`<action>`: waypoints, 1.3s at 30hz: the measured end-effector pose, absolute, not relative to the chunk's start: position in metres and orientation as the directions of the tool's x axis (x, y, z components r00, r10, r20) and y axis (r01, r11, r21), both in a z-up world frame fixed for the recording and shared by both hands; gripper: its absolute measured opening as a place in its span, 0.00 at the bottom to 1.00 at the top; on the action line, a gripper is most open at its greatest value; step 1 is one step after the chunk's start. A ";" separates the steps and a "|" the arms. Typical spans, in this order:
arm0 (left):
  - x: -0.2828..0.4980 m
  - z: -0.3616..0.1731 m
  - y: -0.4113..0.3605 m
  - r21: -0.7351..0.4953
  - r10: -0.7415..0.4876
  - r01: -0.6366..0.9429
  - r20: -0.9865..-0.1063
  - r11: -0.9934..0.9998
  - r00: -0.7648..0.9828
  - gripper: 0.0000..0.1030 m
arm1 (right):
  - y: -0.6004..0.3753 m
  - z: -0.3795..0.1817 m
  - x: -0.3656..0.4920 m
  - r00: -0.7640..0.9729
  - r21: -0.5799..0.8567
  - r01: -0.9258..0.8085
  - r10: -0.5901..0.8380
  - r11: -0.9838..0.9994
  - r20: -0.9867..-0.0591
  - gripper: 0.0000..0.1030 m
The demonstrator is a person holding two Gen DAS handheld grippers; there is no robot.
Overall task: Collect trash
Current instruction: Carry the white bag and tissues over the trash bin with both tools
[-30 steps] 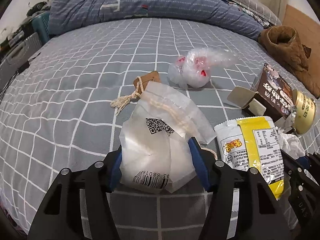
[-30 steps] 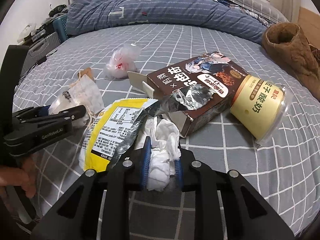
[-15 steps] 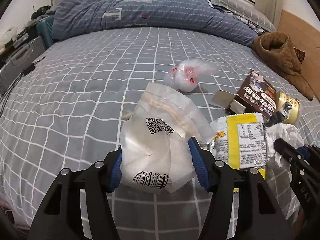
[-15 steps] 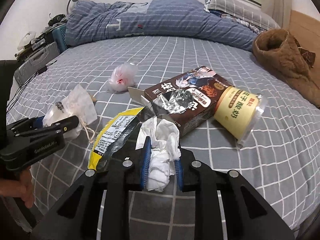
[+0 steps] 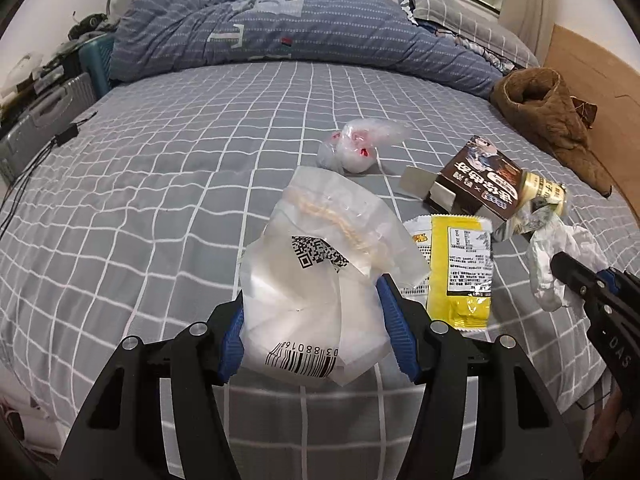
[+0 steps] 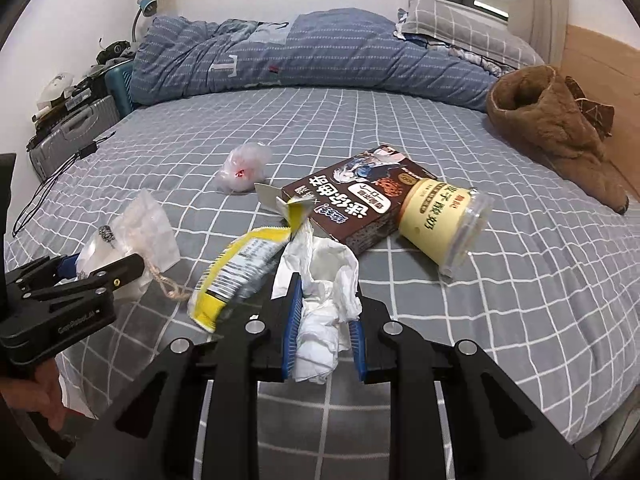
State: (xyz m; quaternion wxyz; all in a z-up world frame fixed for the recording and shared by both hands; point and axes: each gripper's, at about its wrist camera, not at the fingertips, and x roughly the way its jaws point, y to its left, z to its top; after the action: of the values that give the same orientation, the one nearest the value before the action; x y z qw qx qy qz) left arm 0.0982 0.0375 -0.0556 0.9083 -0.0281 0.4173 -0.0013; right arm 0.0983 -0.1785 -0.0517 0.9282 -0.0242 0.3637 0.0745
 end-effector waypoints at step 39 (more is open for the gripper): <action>-0.002 -0.046 0.031 -0.065 -0.038 -0.018 -0.760 0.998 0.649 0.57 | -0.199 -0.026 0.013 0.757 0.024 -0.104 0.095 0.994 -0.646 0.20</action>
State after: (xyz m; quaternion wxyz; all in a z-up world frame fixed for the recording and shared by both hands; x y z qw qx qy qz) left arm -0.0017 0.0312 -0.0462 0.9074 -0.0335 0.4189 -0.0053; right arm 0.0126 -0.1995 -0.0255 0.9373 -0.0066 0.3443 0.0530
